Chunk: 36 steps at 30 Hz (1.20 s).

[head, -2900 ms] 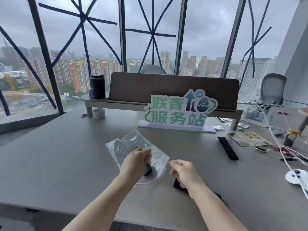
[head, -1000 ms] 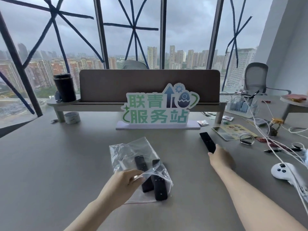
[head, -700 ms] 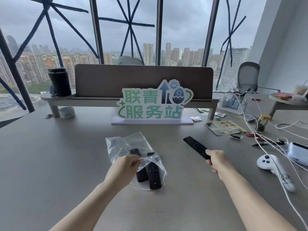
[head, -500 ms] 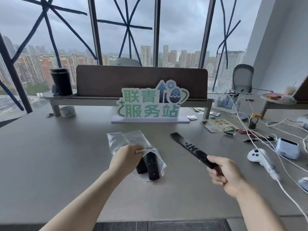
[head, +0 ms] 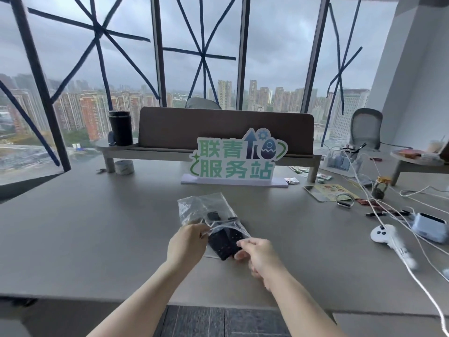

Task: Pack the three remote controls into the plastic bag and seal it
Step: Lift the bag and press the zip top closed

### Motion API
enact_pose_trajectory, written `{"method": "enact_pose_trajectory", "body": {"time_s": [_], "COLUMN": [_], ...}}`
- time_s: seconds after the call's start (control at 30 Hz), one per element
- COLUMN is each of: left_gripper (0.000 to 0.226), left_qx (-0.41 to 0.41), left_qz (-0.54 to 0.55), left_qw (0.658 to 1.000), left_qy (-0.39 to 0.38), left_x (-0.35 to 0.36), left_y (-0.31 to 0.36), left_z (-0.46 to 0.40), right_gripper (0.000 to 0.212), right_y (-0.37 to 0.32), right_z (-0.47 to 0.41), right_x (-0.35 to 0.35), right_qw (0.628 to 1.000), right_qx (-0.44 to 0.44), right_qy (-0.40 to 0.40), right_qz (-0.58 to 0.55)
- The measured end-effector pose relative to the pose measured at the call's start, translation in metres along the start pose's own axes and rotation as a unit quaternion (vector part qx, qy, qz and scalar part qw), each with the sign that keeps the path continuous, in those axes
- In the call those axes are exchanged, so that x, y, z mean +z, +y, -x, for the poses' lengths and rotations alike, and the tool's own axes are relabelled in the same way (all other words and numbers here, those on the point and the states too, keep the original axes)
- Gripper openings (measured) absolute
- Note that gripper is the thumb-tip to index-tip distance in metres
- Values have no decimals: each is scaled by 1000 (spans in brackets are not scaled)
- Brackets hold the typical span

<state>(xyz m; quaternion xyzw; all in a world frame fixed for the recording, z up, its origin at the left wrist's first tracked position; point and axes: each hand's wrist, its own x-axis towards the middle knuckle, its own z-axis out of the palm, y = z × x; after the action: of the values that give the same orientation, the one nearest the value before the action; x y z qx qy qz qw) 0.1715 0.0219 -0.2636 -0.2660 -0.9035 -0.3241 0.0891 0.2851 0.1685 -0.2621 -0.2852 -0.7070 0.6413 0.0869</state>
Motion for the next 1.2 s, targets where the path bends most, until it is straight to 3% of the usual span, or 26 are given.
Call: {"method": "enact_pose_trajectory", "body": {"time_s": [0.07,0.13,0.17,0.27,0.37,0.43,0.53,0.6,0.67,0.77,0.97,1.07,1.13,1.2], "left_gripper": [22,21,22,44,51,50,37,25,17,11,5,18,29,23], "left_qx": [7,5,-2,-36,-73,-94,-106,-104,-65,-14,-29,-9,15,24], "left_qz": [-7,-19,-31,-100,-136,-93,88,182,211,281,386,430,402,342], "left_qw": [1000,1000,999,992,983,988,990,976,968,948,921,902,915,939], "left_qy": [-6,-14,-23,-70,-98,-83,-10,58,119,150,49,-18,-24,31], "left_x": [0,1,2,3,1,-1,-19,-47,-83,-134,-162,-158,-154,-150], "left_y": [-5,-10,-11,-16,-21,-28,-28,-14,7,39,52,48,45,44], "left_z": [1,3,5,10,12,8,-7,-24,-46,-70,-74,-66,-61,-56], "right_gripper": [23,13,14,47,30,18,12,19,14,3,12,11,18,23], "right_y": [1,2,2,3,4,4,-14,-46,-91,-155,-178,-178,-180,-183], "right_z": [-8,-15,-17,-28,-41,-46,-50,-45,-33,-9,11,21,28,35], "right_x": [-6,-15,-18,-11,-3,-3,-8,-14,-24,-39,-56,-62,-65,-68], "right_qw": [993,973,964,941,918,915,925,958,981,966,968,962,954,942], "right_qx": [-44,-78,-81,-79,-117,-135,-151,-161,-180,-235,-235,-247,-260,-271], "right_qy": [94,151,148,91,126,145,130,98,63,52,88,102,113,130], "right_qz": [58,157,205,315,357,352,324,218,42,-98,-18,47,96,146]}}
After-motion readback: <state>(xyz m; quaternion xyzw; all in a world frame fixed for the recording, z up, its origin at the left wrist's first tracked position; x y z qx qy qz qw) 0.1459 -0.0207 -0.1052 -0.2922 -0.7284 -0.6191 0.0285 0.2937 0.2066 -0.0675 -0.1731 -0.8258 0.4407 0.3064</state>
